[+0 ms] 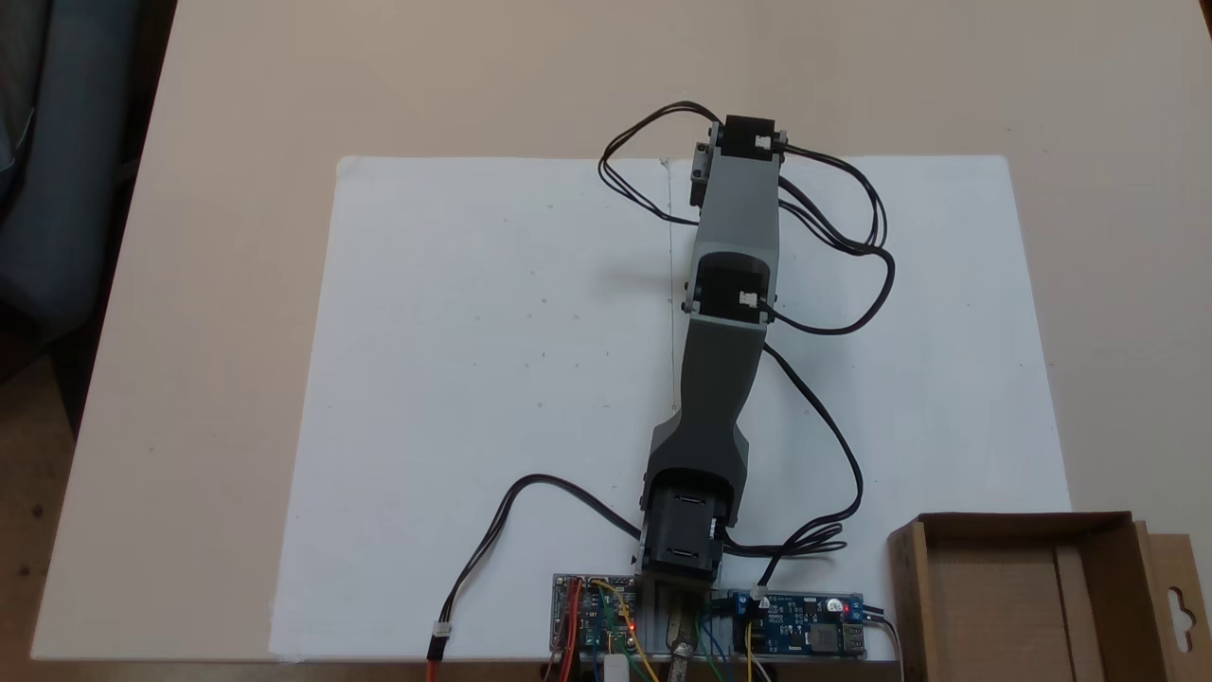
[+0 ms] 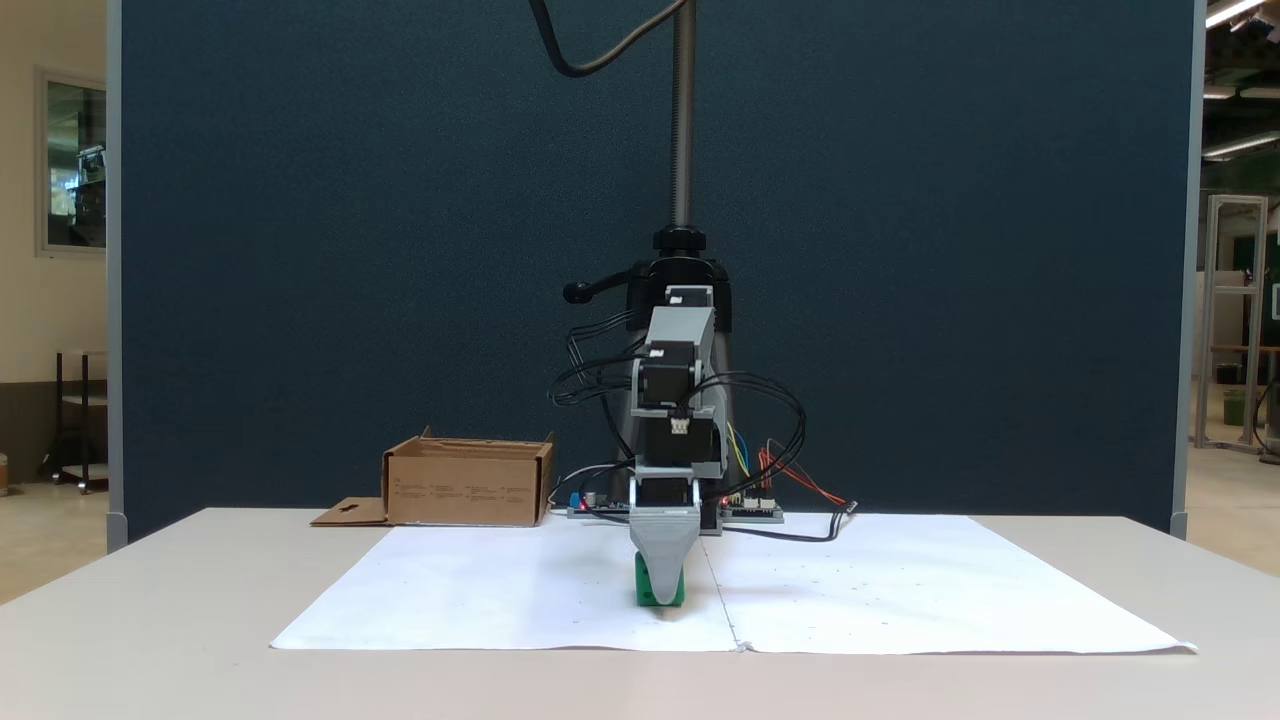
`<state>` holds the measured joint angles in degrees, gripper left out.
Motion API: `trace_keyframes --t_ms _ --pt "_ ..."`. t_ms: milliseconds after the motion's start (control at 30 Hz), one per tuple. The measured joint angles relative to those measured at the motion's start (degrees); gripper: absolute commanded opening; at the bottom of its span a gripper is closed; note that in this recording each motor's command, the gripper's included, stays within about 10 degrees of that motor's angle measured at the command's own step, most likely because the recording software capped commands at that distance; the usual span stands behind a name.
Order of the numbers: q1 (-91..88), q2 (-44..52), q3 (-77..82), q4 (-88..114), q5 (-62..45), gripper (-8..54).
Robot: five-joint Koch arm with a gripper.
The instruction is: Grasp a green dice and put it in the bin.
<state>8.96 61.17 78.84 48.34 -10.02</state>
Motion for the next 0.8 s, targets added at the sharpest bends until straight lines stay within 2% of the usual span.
trace_keyframes --t_ms 800 --pt "0.7 0.2 2.8 -6.4 0.4 42.5"
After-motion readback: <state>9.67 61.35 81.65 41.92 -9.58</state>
